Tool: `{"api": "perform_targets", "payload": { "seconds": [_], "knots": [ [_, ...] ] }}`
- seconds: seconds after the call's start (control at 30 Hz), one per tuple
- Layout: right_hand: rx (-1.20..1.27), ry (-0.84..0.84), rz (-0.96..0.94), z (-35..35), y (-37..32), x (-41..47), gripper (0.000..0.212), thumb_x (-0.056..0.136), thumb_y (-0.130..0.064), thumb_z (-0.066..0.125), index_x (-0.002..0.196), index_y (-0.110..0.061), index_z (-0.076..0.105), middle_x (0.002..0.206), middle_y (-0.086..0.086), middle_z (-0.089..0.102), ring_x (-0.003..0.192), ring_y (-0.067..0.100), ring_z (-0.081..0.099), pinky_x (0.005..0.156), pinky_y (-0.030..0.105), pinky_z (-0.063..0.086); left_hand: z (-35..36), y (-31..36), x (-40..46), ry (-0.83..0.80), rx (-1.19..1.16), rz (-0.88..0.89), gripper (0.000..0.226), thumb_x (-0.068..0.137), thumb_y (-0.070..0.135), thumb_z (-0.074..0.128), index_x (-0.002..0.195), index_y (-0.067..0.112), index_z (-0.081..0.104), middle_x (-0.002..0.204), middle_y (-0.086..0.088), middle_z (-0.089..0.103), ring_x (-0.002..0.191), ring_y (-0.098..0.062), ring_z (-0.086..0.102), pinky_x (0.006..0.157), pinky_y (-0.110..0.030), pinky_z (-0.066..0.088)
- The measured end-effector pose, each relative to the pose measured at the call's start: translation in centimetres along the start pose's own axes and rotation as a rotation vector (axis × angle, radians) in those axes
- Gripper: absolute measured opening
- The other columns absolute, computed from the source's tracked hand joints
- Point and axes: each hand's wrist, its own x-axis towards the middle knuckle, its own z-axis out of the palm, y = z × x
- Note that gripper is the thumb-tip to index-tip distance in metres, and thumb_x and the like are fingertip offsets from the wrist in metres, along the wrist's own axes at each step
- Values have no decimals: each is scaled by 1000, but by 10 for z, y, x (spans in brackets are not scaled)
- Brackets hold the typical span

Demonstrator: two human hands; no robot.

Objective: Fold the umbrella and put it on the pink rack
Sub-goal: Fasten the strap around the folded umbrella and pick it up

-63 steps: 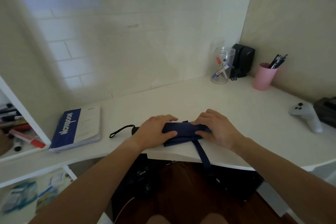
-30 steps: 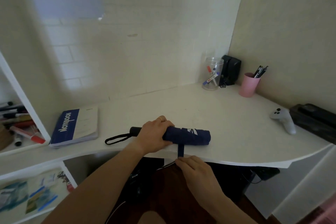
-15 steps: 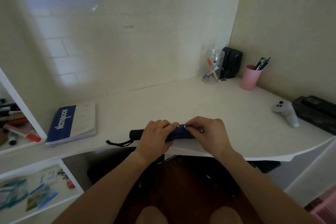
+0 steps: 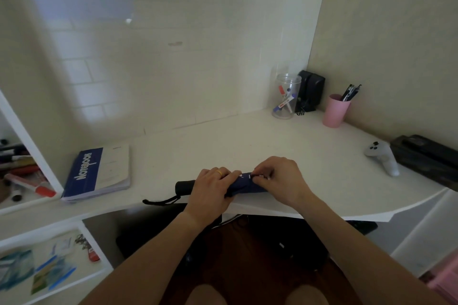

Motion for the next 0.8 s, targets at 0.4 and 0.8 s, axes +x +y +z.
{"api": "perform_targets", "payload": {
  "seconds": [0.4,0.8],
  "knots": [
    [148,-332,31,-17,16,15,20,87,-27,74,106,-21,77,98,-8,73,90,10,66,79,25,49,-9,5,8,-99,31,0,45,81,34,65,123,25,56,111,3,64,97,-20,60,88,-37,47],
    [16,480,-92,-25,-56,-22,76,85,-27,77,150,-19,40,164,1,24,154,17,17,116,17,22,-57,34,75,-5,-391,-253,31,91,31,69,118,18,61,106,0,66,91,-18,63,79,-34,52]
  ]
}}
